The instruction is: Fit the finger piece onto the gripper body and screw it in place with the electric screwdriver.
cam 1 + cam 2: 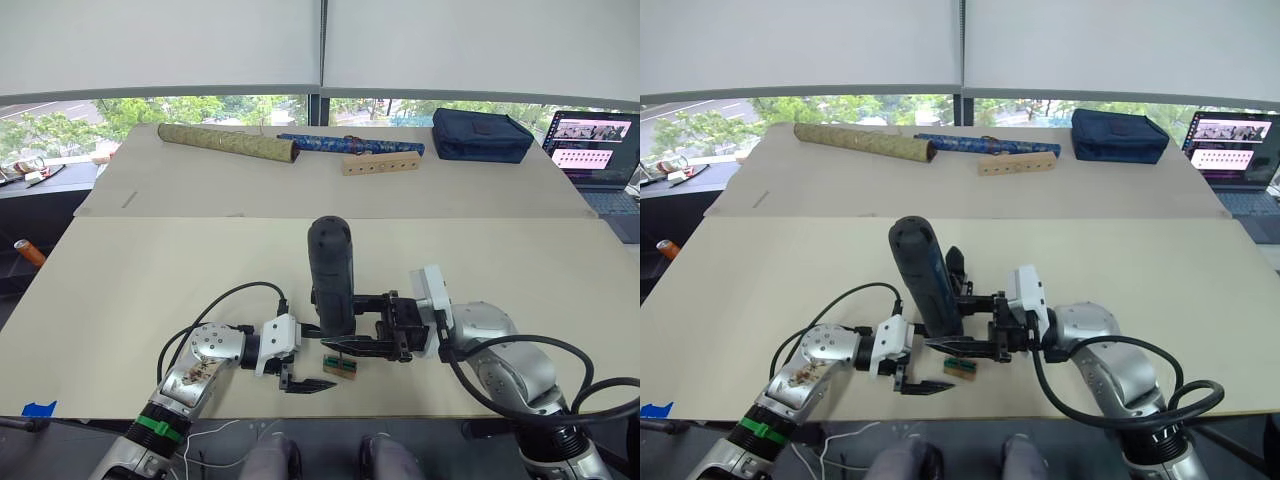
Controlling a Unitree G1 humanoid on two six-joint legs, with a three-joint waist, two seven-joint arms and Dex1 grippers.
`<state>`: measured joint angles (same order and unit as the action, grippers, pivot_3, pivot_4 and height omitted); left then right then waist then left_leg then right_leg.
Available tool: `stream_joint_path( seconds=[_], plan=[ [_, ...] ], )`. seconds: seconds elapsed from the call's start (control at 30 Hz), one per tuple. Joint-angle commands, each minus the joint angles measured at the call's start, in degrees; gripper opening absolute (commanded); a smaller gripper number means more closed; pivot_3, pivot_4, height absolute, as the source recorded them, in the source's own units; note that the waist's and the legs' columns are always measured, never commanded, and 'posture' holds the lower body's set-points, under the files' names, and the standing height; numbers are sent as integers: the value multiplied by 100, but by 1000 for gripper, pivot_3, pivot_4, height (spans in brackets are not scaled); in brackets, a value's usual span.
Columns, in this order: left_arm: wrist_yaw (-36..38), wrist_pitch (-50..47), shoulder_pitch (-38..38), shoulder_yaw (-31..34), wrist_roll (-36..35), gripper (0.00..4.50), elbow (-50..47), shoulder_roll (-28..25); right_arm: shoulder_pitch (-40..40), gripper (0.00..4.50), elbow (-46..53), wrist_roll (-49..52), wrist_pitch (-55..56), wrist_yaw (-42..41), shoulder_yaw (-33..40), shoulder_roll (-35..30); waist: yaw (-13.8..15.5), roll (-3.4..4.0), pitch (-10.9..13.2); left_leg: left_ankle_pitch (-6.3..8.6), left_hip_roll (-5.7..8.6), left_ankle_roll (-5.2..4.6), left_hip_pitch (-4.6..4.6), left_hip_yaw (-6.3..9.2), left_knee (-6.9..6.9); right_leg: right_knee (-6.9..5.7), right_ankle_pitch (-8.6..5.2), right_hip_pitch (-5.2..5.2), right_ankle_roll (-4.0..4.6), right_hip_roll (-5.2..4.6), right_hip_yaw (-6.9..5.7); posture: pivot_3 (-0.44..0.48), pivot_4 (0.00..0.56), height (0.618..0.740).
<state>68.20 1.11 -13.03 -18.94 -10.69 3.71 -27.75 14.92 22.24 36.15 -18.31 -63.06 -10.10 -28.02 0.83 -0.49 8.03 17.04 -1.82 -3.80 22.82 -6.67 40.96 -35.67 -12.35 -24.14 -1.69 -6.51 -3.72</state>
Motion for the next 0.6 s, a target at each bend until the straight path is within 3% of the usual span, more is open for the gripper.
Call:
stream_joint_path(
  seconds=[0.03, 0.6],
  plan=[
    [-11, -147, 191, -252, 215, 4446, 311, 9, 48, 1928, 339, 240, -9, 0, 209, -18, 0, 0, 0, 0, 0, 0, 0, 0, 0, 0, 0, 0, 0, 0, 0, 0, 150, 740],
    [7, -142, 186, -255, 205, 4446, 309, 8, 74, 1928, 299, 70, 325, 15, 275, 188, 0, 1, 0, 1, 0, -2, 0, 0, 0, 0, 0, 0, 0, 0, 0, 0, 150, 740]
  ],
)
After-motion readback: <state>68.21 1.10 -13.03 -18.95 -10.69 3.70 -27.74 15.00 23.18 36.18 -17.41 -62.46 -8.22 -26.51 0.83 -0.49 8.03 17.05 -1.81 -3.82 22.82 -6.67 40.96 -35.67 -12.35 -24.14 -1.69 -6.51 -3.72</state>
